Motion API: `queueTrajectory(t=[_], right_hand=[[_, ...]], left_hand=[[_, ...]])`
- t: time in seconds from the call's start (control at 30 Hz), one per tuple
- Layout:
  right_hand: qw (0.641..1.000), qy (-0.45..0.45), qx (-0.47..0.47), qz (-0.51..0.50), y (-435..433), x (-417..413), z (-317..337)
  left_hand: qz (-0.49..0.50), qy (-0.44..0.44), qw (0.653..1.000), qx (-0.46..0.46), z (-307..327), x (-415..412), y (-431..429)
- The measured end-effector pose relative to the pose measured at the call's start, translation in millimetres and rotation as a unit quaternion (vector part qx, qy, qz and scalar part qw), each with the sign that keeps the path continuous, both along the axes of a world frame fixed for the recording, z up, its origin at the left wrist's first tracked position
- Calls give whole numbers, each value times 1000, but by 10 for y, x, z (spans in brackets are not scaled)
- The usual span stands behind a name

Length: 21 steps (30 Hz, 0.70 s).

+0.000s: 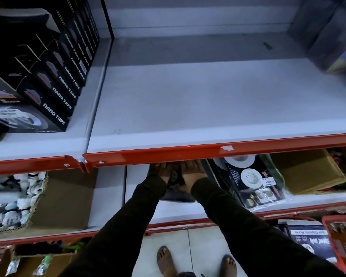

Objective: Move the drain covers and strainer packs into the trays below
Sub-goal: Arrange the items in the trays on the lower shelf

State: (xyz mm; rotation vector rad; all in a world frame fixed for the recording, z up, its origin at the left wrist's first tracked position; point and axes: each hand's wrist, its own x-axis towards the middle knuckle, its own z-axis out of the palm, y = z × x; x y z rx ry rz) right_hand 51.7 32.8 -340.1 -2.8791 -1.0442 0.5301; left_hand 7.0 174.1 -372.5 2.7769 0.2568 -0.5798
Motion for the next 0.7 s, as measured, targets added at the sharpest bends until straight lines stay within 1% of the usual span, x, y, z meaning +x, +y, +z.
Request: queueTrajectory(t=[0.03,0.07,0.13,0.17,0.23,0.27,0.3,0.33,0.37,0.4,0.43,0.47,0.5,0.57,0.63,0.7], right_hand=[[999,-11,22,-27,-135,-2,108],[997,-12,53,-55,-256,-4,210],[989,-16,95,-110,-564,-34,447],[982,-35,122,-143,-724,-10,474],[961,-78,148,-219,-1108,66,539],[951,-71,144,-266,-1294,130,564],[940,-52,133,-309,-1496,206,603],[930,-19,121,-347,-1682,288,616],[920,21,108,-376,-1841,369,611],[915,61,93,-389,-1990,449,575],[911,106,83,-389,-2111,517,523],[911,143,82,-379,-2222,584,491],[907,182,94,-367,-2284,621,442],[889,246,153,-355,-2369,676,377],[881,278,189,-332,-2391,721,327],[884,280,212,-309,-2355,810,263]], left_hand=[[12,14,1000,0,99,-23,-63],[21,-2,1000,0,194,-35,-168],[28,-65,997,9,464,-83,-439],[51,-107,993,-14,548,-87,-589],[114,-177,971,-115,684,-84,-946],[147,-186,954,-183,765,-64,-1144],[184,-175,930,-265,826,-37,-1372],[215,-155,898,-350,835,2,-1574],[237,-116,870,-417,858,38,-1761],[258,-82,846,-460,786,93,-1913],[279,-60,835,-471,679,156,-2039],[299,-38,832,-466,637,220,-2159],[314,-24,835,-450,594,264,-2235],[372,-6,842,-390,511,364,-2371],[432,-9,822,-370,439,458,-2440],[459,-22,796,-394,319,575,-2460]])
